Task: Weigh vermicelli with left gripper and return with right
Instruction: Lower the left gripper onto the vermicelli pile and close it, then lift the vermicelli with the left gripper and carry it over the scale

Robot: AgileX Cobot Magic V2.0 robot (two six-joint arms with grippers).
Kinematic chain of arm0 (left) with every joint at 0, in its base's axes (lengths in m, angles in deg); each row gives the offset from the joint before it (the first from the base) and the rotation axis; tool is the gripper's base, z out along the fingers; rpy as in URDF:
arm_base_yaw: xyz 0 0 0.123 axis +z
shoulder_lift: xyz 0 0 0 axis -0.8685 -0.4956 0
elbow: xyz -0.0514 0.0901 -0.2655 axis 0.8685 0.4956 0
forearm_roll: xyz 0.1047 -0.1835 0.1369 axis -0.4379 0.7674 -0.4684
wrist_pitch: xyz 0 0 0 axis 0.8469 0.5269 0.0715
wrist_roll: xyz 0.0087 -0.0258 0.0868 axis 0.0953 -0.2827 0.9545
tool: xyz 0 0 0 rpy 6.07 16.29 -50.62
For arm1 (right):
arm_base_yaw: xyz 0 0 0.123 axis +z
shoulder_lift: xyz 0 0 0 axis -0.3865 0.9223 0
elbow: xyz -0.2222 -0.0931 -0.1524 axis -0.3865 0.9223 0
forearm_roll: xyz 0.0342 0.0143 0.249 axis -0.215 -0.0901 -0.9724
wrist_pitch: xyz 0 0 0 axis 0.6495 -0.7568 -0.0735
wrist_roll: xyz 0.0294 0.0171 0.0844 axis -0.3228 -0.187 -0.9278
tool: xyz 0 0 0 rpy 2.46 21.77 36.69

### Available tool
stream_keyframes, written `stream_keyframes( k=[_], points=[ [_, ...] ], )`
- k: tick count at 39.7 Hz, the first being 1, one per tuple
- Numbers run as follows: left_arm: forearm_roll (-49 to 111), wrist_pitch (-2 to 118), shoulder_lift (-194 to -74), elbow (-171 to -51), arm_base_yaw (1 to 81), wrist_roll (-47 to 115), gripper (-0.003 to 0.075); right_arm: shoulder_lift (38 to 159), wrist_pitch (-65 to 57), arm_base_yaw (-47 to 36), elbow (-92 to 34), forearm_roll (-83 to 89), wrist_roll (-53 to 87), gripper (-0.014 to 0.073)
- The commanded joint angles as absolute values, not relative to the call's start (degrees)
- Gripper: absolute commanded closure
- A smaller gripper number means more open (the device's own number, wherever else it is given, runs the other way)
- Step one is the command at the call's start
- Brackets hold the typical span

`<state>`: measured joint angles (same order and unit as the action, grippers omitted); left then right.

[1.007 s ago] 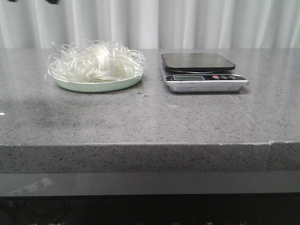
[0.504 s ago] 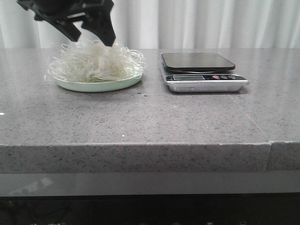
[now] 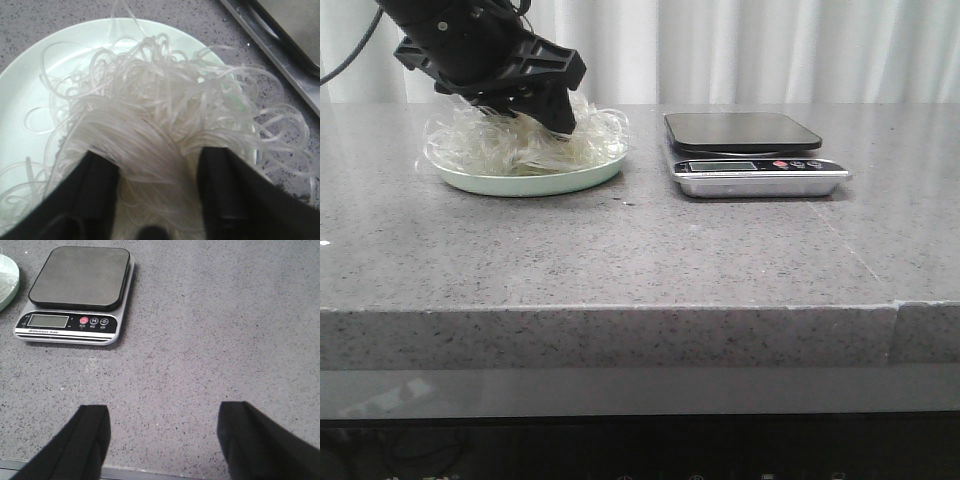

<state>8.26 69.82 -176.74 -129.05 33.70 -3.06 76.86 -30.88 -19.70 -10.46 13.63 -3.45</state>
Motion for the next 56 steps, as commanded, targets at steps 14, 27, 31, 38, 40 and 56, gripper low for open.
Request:
stream_keyframes(
  k=[14, 27, 31, 38, 40, 56],
  points=[
    [8.81, 70.5, -172.64, -134.03, 33.32, -3.19, 0.0565, 77.4, -27.62, -19.64, -12.26, 14.0, -3.0, 0.0022],
    [8.81, 75.83, -170.13, -147.97, 31.77, -3.19, 0.0565, 77.4, -27.62, -19.64, -12.26, 14.0, -3.0, 0.0022],
    [8.81, 75.73, -170.76, -152.95, 29.98, -3.19, 0.0559, 77.4, -27.62, -19.64, -12.26, 14.0, -3.0, 0.0022],
    [8.59, 75.73, -175.47, -161.83, 26.48, -3.19, 0.0506, 77.4, -27.62, -19.64, -12.26, 14.0, -3.0, 0.0022],
    [8.59, 75.73, -177.38, -164.23, 25.51, -3.19, 0.0496, 77.4, -27.62, -19.64, -12.26, 14.0, -3.0, 0.0022],
    [8.23, 71.58, -191.51, -173.74, 21.49, -3.19, 0.0496, 77.4, -27.62, -19.64, -12.26, 14.0, -3.0, 0.0022]
  ],
)
